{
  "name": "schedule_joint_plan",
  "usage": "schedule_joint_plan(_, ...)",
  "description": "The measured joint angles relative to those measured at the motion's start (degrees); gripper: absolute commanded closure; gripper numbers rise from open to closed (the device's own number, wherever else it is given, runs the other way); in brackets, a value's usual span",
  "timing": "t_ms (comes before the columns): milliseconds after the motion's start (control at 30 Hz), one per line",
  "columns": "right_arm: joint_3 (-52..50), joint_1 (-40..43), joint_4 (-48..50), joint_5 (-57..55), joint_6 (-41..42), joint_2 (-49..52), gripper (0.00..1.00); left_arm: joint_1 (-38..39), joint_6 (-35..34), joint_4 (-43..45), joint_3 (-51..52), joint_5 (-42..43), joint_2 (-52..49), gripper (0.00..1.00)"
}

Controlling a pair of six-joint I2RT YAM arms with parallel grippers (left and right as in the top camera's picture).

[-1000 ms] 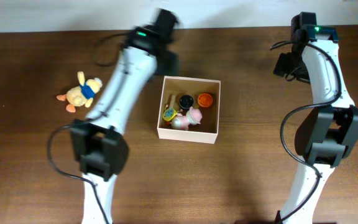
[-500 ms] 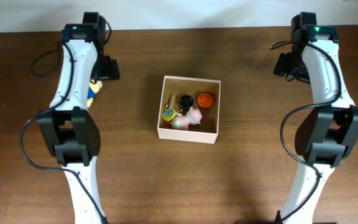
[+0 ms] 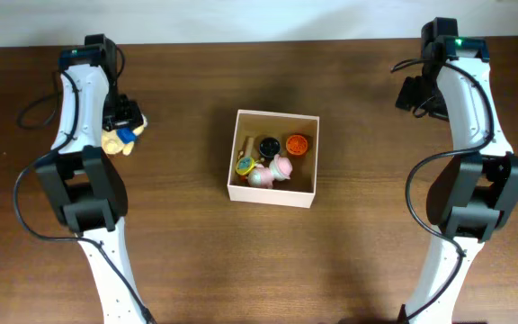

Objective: Pack container
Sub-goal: 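Move the left gripper to the yellow plush duck and grasp it, then carry the yellow plush duck over the box and lower it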

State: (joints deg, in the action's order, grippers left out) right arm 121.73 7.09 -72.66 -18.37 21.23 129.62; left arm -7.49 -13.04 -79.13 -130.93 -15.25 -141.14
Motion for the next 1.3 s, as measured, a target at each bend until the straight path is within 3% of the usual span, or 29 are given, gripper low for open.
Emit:
schedule_joint_plan(67, 0.0, 0.0, 0.0, 0.0, 0.0, 0.0, 0.01, 0.0, 0.0, 0.0, 0.0, 0.0, -0.8, 0.09)
schedule_joint_plan(200, 0.0, 0.0, 0.0, 0.0, 0.0, 0.0, 0.01, 0.4, 0.3, 0.0, 0.0, 0.2, -2.1, 0.33)
schedule_joint_plan(300, 0.0, 0.0, 0.0, 0.0, 0.0, 0.0, 0.01, 0.4, 0.3, 0.0, 0.0, 0.0, -2.3, 0.66)
schedule_joint_plan(433, 0.0, 0.0, 0.0, 0.0, 0.0, 0.0, 0.01, 0.3, 0.4, 0.1, 0.0, 0.0, -2.3, 0.98)
schedule_joint_plan(733, 0.0, 0.0, 0.0, 0.0, 0.0, 0.0, 0.01, 0.5, 0.8, -1.7, -0.4, 1.5, -2.3, 0.98)
schedule_joint_plan(1000, 0.0, 0.0, 0.0, 0.0, 0.0, 0.0, 0.01, 1.4, 1.7, -11.6, -4.3, 7.2, -2.3, 0.98)
schedule_joint_plan(1300, 0.0, 0.0, 0.0, 0.0, 0.0, 0.0, 0.01, 8.8, 12.6, -17.0, -19.0, 11.6, 0.3, 0.98)
